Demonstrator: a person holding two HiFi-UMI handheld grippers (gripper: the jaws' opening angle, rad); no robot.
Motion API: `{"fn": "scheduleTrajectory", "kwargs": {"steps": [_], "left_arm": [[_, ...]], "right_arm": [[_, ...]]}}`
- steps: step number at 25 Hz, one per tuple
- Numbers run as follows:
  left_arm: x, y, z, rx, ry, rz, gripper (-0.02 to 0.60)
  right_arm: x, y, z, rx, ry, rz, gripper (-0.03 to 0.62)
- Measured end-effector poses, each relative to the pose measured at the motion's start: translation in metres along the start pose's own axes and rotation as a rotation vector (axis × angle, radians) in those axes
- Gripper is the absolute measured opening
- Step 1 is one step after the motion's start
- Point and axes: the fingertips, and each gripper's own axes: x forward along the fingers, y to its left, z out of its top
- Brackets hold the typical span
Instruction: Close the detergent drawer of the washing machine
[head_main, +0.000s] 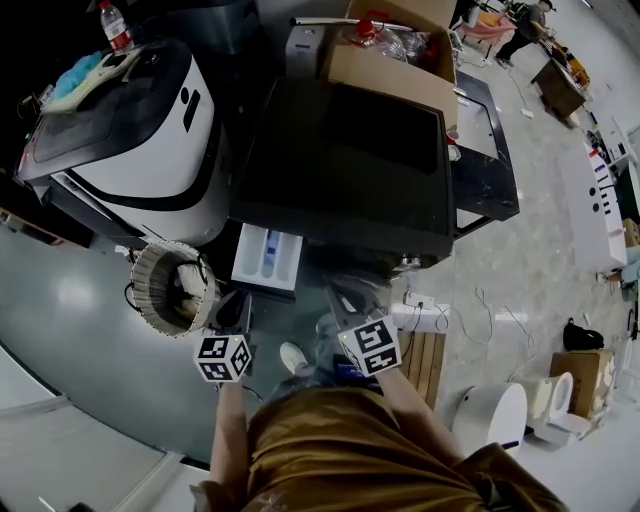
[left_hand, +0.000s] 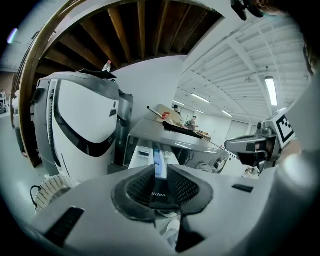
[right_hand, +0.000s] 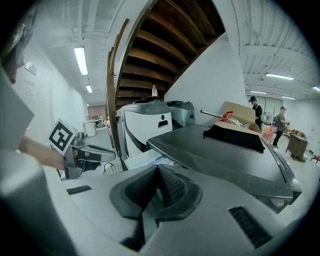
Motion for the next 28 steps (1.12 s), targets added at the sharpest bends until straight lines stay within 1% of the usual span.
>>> {"fn": "scheduleTrajectory", "kwargs": {"steps": [7, 12, 19, 25, 28], "left_arm": [[0.008, 0.004, -0.020, 0.007, 0.049, 0.013, 0.089], [0.013, 0.006, -0.026, 0.016, 0.076, 0.019, 0.091], [0.021, 0.009, -0.032, 0.019, 0.095, 0.025, 0.091], [0.026, 0.011, -0.032, 0.019, 0.102, 0.037, 0.090], [0.027, 0.011, -0.032, 0.005, 0.098, 0.052, 0.091]], "right_arm": [[0.008, -0.001, -0.014, 0.023, 0.042, 0.020, 0.012], [0.014, -0.008, -0.016, 0.022, 0.057, 0.027, 0.012], [0.020, -0.013, -0.021, 0.039, 0.075, 0.030, 0.012], [0.025, -0.008, -0.021, 0.039, 0.082, 0.042, 0.012], [0.026, -0.005, -0.022, 0.039, 0.085, 0.051, 0.012]]}}
